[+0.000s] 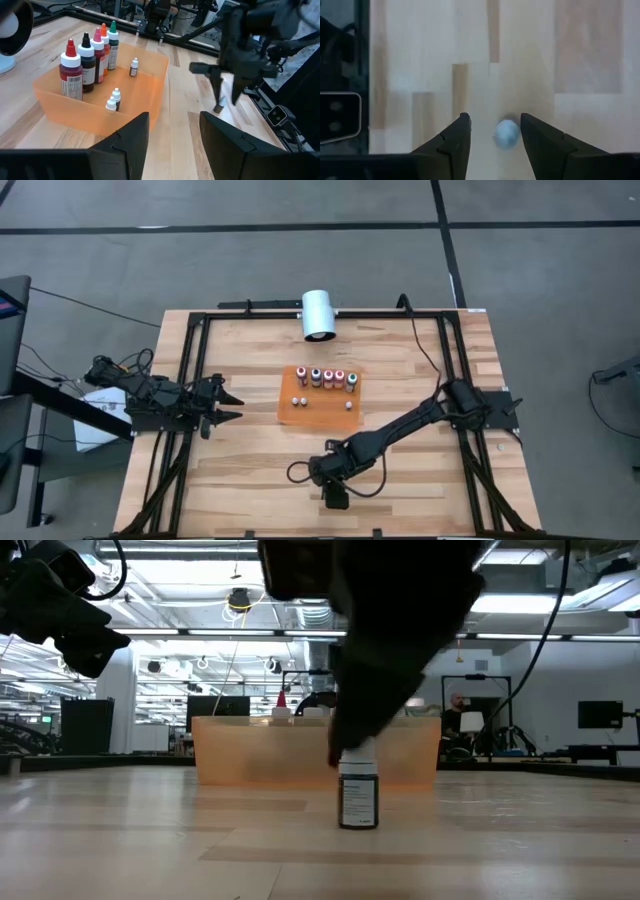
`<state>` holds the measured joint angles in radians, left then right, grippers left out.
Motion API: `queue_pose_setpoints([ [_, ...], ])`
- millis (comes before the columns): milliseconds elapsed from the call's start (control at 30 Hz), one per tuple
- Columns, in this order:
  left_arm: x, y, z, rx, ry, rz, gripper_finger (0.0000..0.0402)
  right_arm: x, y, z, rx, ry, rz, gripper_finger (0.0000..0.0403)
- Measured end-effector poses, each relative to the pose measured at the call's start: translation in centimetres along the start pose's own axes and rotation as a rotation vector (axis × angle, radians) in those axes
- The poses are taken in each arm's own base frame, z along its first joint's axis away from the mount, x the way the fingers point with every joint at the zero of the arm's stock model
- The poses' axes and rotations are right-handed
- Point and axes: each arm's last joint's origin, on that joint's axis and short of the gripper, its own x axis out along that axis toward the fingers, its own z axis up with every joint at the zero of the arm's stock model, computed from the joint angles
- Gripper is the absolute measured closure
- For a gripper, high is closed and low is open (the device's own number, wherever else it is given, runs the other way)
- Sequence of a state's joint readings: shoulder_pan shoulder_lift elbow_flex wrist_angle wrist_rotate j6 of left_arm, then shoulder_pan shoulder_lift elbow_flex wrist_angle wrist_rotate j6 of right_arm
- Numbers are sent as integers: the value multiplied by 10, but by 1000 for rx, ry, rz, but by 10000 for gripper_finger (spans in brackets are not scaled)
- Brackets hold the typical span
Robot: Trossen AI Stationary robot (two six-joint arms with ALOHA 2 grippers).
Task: Pick & Place food coloring
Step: Put the small brown food coloring bottle into the orange bin
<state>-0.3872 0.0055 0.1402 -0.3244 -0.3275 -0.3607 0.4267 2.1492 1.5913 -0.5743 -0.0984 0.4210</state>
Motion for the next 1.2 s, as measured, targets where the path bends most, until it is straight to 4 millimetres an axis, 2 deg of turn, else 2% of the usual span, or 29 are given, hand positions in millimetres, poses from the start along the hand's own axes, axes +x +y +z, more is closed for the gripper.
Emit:
queue_pose_setpoints([
  [133,0,0,0,-7,3,1,235,10,-4,-5,24,44,-17,239],
  [767,0,1,-3,-19,27,9,235,7,-4,-3,31,35,-15,241],
  [1200,0,1,-3,-19,27,9,235,7,-4,-3,32,34,-14,308],
])
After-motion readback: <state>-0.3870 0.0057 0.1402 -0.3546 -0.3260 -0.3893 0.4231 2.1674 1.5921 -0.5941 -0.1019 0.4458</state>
